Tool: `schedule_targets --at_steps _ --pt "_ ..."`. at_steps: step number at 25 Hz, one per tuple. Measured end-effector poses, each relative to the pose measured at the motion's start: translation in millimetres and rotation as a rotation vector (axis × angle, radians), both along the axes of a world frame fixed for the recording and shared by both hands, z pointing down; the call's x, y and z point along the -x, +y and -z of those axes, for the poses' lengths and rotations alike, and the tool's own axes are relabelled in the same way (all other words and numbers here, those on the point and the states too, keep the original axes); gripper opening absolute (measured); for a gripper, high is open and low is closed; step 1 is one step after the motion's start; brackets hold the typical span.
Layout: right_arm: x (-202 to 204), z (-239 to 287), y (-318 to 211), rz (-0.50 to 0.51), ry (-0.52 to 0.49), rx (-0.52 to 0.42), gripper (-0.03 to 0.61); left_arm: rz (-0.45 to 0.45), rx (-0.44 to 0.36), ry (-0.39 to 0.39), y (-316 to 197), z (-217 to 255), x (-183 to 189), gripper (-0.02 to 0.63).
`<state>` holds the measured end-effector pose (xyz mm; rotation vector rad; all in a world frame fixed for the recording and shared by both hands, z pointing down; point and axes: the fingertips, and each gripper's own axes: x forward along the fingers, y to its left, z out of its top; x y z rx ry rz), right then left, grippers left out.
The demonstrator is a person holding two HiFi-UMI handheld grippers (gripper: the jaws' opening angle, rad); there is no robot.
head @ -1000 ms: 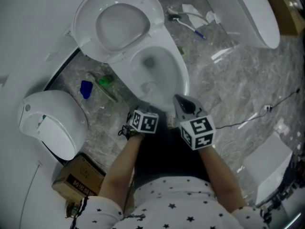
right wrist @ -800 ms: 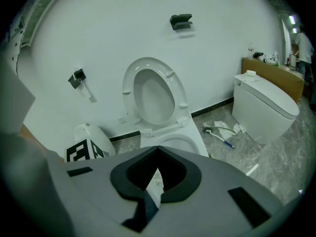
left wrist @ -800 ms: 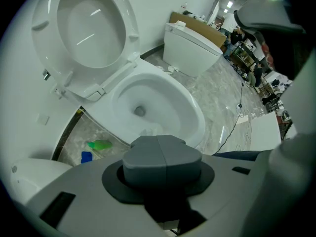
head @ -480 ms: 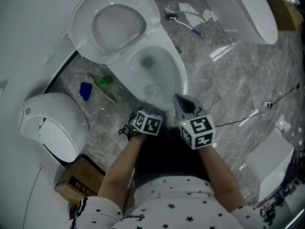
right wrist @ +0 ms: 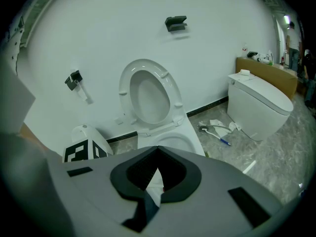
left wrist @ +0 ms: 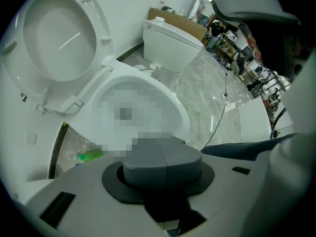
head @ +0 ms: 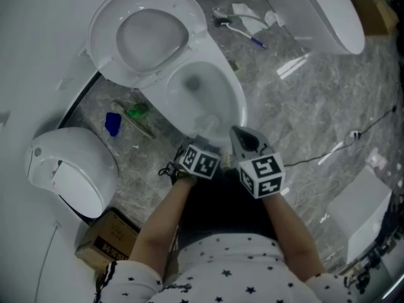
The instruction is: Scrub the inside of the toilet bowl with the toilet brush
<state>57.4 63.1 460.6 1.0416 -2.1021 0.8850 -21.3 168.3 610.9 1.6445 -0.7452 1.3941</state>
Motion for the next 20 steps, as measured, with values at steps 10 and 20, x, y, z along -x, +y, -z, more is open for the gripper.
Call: schedule_targets --at_steps 10,20 --pt "-8 -1 3 -0.018 0.005 0.006 0.000 -0.031 0.004 0.047 -13 2 -21 0.154" --pt "-14 -6 8 -0.037 0.011 0.016 0.000 -0.049 -0.007 0.082 -30 1 -38 0.155"
